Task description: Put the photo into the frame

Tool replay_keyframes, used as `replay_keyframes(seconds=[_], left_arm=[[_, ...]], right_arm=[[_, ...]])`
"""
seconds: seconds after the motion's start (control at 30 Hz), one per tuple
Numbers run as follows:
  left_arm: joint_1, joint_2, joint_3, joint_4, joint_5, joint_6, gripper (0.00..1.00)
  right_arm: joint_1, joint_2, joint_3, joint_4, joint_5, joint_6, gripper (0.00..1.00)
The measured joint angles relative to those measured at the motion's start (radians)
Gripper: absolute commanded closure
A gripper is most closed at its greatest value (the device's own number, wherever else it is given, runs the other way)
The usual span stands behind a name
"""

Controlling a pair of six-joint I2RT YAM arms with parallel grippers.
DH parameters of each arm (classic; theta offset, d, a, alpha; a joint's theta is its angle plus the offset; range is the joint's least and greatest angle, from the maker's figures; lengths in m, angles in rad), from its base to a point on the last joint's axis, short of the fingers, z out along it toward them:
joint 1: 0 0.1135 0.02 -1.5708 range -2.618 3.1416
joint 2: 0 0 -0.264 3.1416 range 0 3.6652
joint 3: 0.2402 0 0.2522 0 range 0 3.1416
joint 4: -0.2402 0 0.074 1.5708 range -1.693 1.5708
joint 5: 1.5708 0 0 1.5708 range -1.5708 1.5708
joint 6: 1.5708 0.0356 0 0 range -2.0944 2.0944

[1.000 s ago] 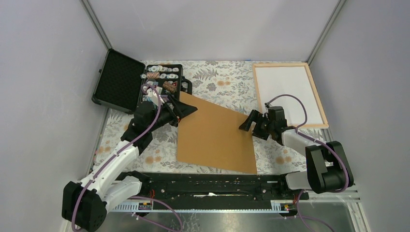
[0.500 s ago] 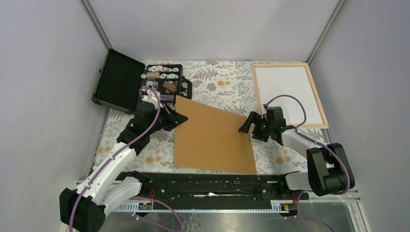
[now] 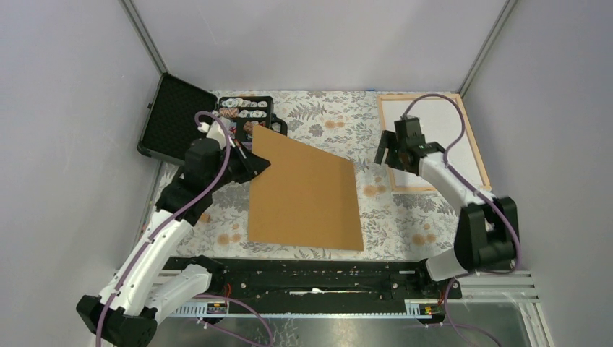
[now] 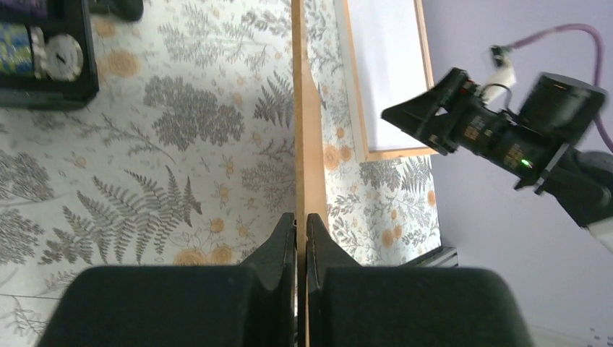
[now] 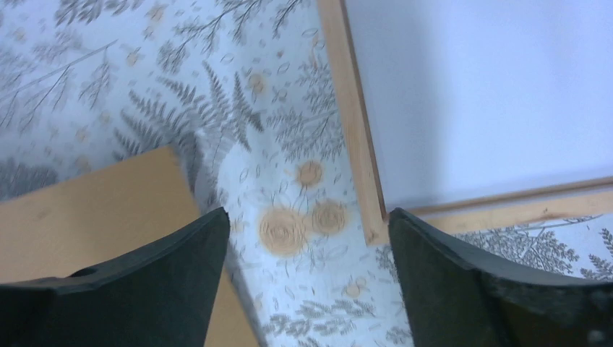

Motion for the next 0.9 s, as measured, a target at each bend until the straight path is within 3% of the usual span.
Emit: replay_keyframes(seconds=[0.13, 0.33, 0.67, 0.9], left_arm=[[0.000, 0.000, 0.102, -0.067, -0.026, 0.051, 1.00], [0.000, 0.001, 0.167, -0.138, -0.058, 0.100, 1.00], [0.000, -0.002, 0.249, -0.197, -0.074, 0.156, 1.00], [0.000, -0.003, 0.319, -0.201, -0.099, 0.224, 1.00]], right_arm=[[0.000, 0.189, 0.127, -0.026, 0.061, -0.017, 0.35], [0.000, 0.366, 0.223, -0.100, 0.135, -0.067, 0.37], [0.000, 0.446, 0.251, -0.125, 0.152, -0.113, 0.56], [0.027, 0.457, 0.250, -0.123, 0.159, -0.117, 0.59]])
